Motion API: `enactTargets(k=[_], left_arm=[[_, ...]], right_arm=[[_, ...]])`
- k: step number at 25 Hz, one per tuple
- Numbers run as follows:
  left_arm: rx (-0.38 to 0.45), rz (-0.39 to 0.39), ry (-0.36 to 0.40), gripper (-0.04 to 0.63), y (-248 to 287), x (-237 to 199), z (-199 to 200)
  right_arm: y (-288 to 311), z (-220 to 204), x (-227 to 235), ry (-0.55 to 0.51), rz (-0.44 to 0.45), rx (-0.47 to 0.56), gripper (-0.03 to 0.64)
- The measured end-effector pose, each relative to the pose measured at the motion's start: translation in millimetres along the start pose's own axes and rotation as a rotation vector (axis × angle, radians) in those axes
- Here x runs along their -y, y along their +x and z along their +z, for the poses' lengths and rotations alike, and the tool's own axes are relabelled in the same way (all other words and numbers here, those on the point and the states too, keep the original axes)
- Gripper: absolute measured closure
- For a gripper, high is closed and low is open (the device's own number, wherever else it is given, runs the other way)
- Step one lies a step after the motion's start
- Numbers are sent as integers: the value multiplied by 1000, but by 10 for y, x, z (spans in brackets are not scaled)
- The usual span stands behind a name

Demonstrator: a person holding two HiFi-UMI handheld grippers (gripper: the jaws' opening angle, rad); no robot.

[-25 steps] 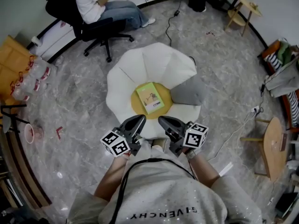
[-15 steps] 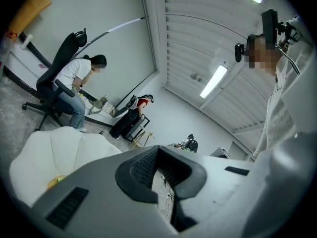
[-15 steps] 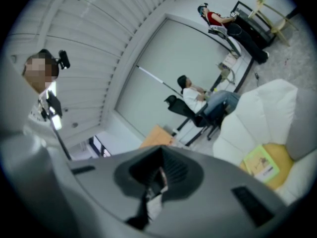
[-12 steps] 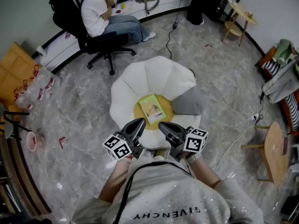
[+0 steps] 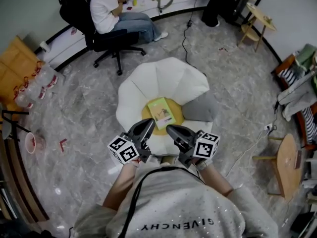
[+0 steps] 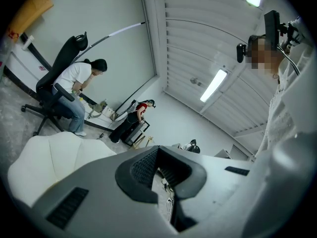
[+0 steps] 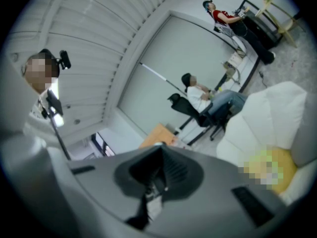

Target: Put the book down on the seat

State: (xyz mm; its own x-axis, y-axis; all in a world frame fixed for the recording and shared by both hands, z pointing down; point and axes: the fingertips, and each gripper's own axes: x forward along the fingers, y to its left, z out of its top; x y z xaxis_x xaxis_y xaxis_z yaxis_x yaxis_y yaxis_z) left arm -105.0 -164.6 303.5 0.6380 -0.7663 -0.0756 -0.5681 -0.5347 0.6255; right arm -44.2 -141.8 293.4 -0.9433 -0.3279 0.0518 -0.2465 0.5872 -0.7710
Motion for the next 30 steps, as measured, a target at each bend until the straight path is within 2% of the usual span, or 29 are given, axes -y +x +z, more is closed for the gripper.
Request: enactTargets(k=[9, 30], left_arm=[[-18, 16, -7, 572, -18, -83, 124], [-30, 32, -21, 572, -54, -256, 93]], right_arm=[[141, 14, 36, -15, 0, -29, 603], [243, 44, 155, -26, -21, -52, 603]])
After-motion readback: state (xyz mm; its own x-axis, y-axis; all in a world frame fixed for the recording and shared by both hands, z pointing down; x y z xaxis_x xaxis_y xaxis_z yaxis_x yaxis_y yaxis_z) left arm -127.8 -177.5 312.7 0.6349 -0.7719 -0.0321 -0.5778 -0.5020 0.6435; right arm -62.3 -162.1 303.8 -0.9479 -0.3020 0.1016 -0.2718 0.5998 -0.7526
